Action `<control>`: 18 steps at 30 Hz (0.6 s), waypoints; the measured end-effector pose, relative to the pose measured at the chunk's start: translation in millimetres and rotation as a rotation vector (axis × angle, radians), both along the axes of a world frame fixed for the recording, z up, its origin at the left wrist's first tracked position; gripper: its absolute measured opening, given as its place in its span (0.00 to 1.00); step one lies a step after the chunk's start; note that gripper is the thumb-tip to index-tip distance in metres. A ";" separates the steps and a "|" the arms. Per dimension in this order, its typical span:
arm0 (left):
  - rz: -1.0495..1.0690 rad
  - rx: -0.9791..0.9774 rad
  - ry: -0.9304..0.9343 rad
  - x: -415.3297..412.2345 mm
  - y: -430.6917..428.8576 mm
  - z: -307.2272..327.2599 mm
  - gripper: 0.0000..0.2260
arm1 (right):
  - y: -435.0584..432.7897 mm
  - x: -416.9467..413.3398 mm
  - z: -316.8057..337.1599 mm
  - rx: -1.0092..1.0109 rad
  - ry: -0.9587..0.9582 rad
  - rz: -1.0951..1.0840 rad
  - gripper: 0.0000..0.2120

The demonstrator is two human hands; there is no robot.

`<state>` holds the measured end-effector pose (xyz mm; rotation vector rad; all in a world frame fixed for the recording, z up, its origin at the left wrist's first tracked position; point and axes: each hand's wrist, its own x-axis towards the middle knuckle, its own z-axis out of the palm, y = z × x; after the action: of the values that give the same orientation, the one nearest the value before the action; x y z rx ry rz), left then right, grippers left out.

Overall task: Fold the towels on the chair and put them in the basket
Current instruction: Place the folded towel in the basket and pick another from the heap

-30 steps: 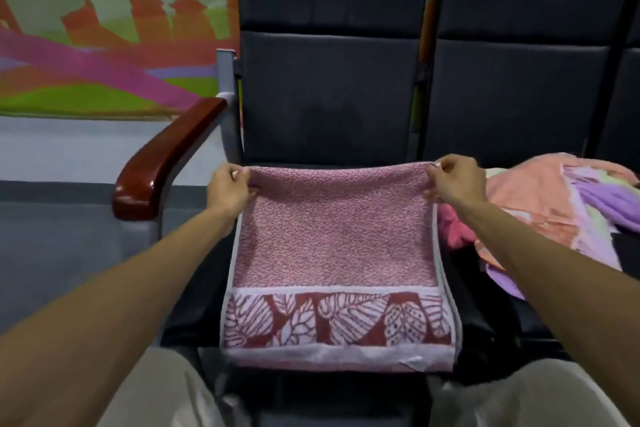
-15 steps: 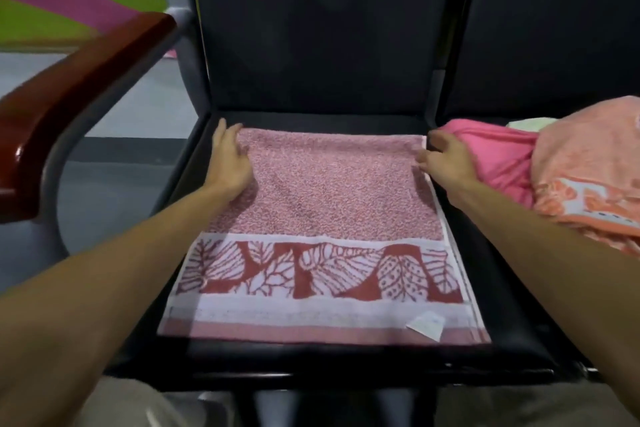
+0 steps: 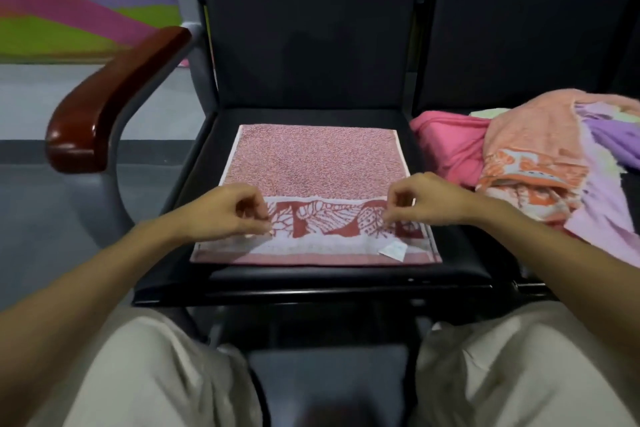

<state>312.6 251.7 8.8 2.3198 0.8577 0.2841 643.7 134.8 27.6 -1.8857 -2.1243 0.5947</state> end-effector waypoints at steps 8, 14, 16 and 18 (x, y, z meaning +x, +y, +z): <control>-0.080 0.148 0.234 -46.5 -8.5 -22.0 0.16 | -37.3 8.7 -21.8 -0.104 -0.234 0.155 0.26; -0.044 0.303 0.192 -34.5 -10.3 -28.0 0.07 | -41.5 12.1 -23.9 0.012 -0.217 0.148 0.15; -0.027 0.314 0.206 -28.1 -8.3 -28.6 0.05 | -41.5 14.2 -21.5 0.063 -0.214 0.123 0.09; 0.002 0.310 0.238 -21.1 -6.3 -29.4 0.04 | -39.9 14.9 -20.9 0.067 -0.209 0.090 0.04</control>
<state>291.5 245.4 -20.5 2.6812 0.9894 0.1505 658.6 94.9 6.7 -1.8980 -2.3373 0.3513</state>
